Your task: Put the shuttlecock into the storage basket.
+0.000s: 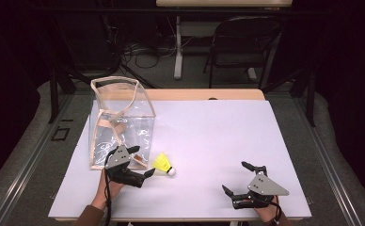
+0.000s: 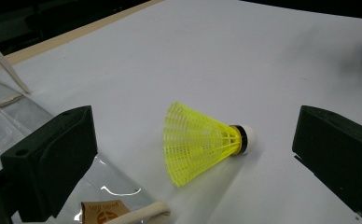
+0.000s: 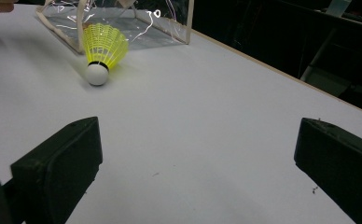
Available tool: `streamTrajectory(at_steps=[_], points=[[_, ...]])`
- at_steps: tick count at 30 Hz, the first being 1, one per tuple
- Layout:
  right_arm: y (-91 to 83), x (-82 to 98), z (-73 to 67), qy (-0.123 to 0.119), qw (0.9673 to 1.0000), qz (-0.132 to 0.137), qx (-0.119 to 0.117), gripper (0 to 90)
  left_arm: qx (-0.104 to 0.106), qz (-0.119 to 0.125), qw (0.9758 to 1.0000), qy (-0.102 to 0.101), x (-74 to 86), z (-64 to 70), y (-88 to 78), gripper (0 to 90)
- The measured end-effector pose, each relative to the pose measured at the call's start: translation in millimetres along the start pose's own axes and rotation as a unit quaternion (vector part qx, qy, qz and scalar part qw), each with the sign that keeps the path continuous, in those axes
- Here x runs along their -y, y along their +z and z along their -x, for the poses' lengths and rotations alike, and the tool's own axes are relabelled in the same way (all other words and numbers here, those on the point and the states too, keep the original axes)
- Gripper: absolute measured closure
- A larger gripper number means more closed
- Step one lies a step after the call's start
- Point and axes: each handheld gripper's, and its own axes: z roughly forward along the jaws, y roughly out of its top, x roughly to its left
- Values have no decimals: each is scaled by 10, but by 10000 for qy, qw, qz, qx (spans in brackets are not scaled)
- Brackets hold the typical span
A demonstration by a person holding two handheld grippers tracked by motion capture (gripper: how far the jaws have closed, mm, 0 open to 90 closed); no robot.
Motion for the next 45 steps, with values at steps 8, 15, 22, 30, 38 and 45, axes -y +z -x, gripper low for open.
streamTrajectory(at_steps=[8,15,22,30,38,45], points=[[-1,0,0,-4,10000,-3,2,4,56,-66,10000,44,-26,3,69,0],[-1,0,1,-4,10000,-7,2,4,132,-179,9997,65,-42,-6,123,0],[0,0,1,-1,10000,-9,0,5,273,-377,9989,83,-41,-18,195,38],[1,0,0,7,10000,-6,6,5,420,-634,9971,87,-36,-39,280,215],[1,-3,-7,-20,10000,-16,19,5,648,-914,9937,11,-13,-77,334,350],[0,4,0,-2,10000,-49,11,5,801,-1026,9915,3,18,-113,360,443]])
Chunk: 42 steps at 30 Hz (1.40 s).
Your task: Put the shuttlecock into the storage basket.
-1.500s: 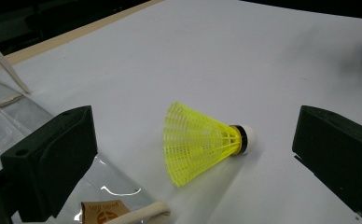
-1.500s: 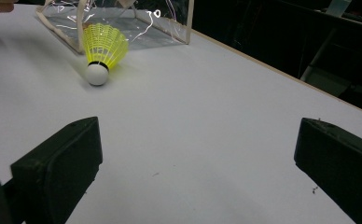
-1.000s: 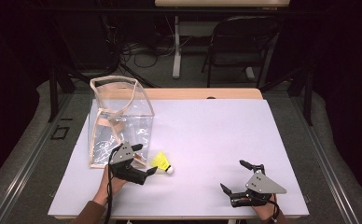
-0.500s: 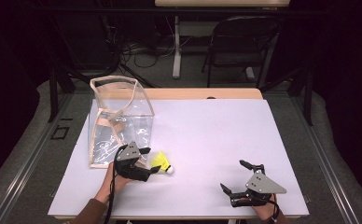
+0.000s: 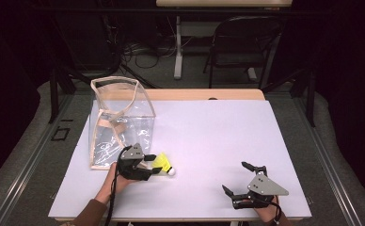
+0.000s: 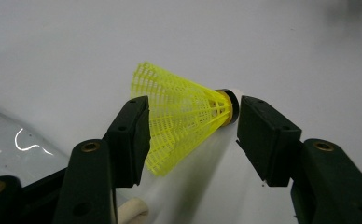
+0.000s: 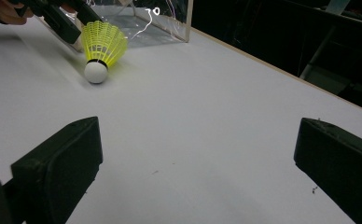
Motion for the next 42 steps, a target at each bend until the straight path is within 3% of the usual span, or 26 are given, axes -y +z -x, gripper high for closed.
streamTrajectory(at_steps=[5,17,25,28,38,42], points=[[-5,0,-2,-7,10000,3,21,5,210,-109,9997,-86,16,-31,23,460],[-1,-1,-7,-23,10000,-22,1,5,163,-166,9997,-98,32,-56,19,606],[-1,4,-1,-12,10000,-33,-5,5,273,-163,9995,-56,46,-73,17,704],[0,4,-1,-10,10000,-21,-11,5,397,-152,9991,-88,48,-89,23,707],[8,2,-8,-27,10000,-26,-17,5,737,-308,9968,102,54,-160,30,763],[-1,1,-9,-25,10000,-32,-10,5,855,-297,9959,62,45,-184,31,788]])
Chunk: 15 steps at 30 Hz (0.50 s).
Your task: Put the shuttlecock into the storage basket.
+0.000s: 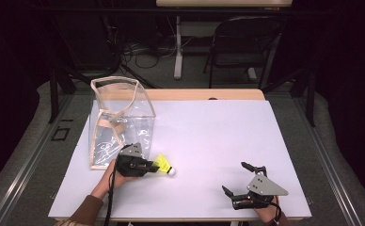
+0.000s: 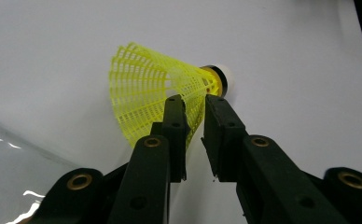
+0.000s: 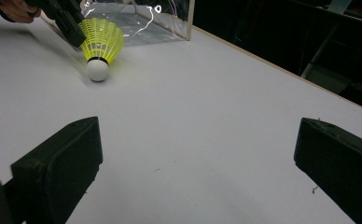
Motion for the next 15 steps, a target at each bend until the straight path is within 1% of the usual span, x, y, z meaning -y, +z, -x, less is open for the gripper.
streamTrajectory(at_steps=[6,9,10,11,12,15], points=[[6,3,1,-6,10000,0,-17,5,168,-72,9998,77,-28,-44,3,823],[4,2,0,-6,10000,8,-10,5,268,-56,9996,58,-42,-58,2,837],[3,3,-2,-8,10000,18,-52,4,348,-51,9994,29,-48,-62,0,845],[3,3,-2,-8,10000,18,-52,4,386,-49,9992,42,-55,-60,-4,845],[1,0,-7,-38,10000,19,-54,4,392,-60,9992,89,-63,-57,-9,851],[-2,-3,-13,-79,10000,18,-50,4,412,-19,9991,138,-73,-56,-20,873]])
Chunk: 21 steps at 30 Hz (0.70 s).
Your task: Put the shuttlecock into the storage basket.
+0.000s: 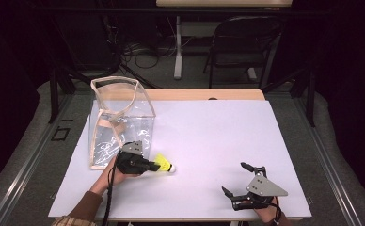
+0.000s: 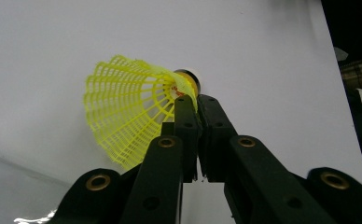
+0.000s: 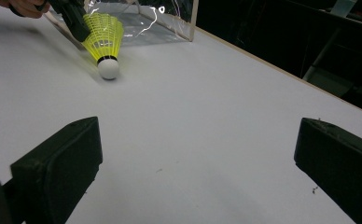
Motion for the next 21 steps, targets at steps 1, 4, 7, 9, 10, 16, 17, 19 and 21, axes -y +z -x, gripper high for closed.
streamTrajectory(at_steps=[1,4,7,9,10,16,17,19,21], points=[[0,1,2,4,10000,8,5,4,2,-6,10000,12,0,4,-1,879],[-4,1,4,11,10000,14,30,4,20,-10,10000,77,-9,26,-6,885],[-3,1,4,9,10000,11,35,4,35,-2,9999,164,-25,55,-11,888],[-2,3,6,15,10000,5,44,4,41,18,9997,224,-34,77,-13,888],[-1,4,7,21,10000,1,44,4,18,20,9997,239,-40,88,-17,888],[1,8,12,50,10000,-30,56,4,-119,90,9994,299,-68,135,-37,888],[2,9,13,55,10000,-29,59,5,-148,118,9994,300,-70,141,-41,888],[6,11,14,63,10000,-19,63,5,-193,164,9992,305,-73,156,-47,888],[7,12,15,63,10000,-21,67,5,-246,168,9990,340,-81,174,-49,888]])
